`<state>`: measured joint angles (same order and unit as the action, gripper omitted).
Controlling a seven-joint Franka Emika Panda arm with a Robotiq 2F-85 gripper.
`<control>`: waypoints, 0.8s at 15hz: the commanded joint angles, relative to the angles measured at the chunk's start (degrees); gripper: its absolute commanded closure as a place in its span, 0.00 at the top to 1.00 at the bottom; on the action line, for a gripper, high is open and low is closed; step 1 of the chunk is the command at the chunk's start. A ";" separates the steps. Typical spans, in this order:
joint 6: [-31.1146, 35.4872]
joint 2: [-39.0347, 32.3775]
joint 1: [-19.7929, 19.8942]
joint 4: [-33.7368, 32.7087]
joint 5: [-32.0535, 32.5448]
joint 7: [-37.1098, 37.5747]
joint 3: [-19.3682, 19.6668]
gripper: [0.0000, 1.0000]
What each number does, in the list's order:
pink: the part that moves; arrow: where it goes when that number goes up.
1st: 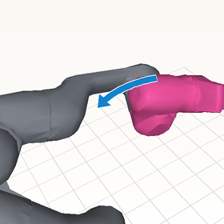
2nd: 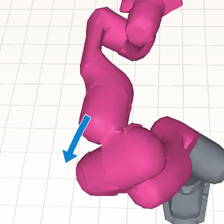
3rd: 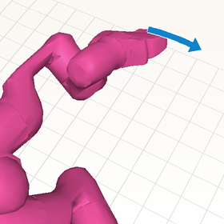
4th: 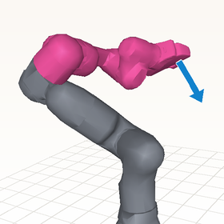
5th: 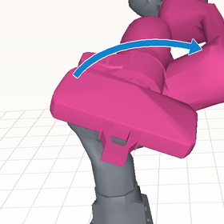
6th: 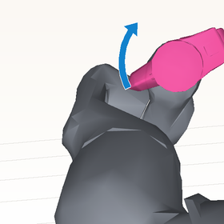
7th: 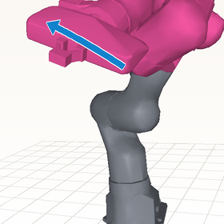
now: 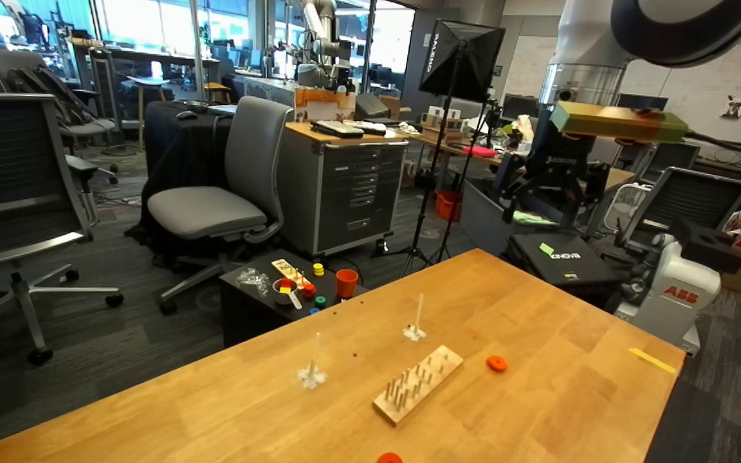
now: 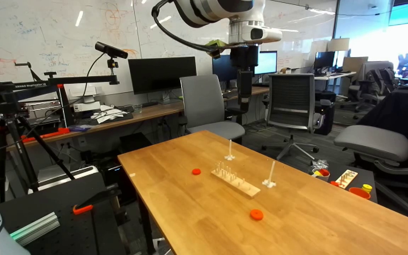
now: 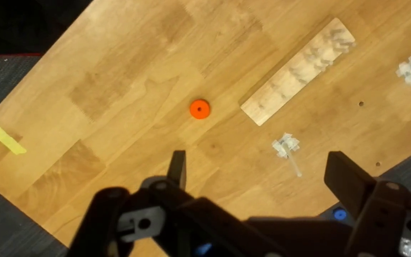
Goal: Pick up the orange ring on the right and place it on the wooden stand
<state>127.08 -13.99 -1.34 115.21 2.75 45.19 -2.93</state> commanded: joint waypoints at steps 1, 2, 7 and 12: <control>-2.30 -4.83 0.54 -3.78 -7.30 -6.60 0.58 1.00; -3.52 -5.87 1.05 -4.84 -8.74 -11.26 0.31 1.00; -13.95 -8.43 1.42 -11.18 -7.33 -27.01 1.52 1.00; -15.14 -8.16 0.45 -10.66 -6.70 -27.43 2.59 1.00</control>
<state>112.08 -22.15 0.05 104.64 -3.54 18.03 -1.40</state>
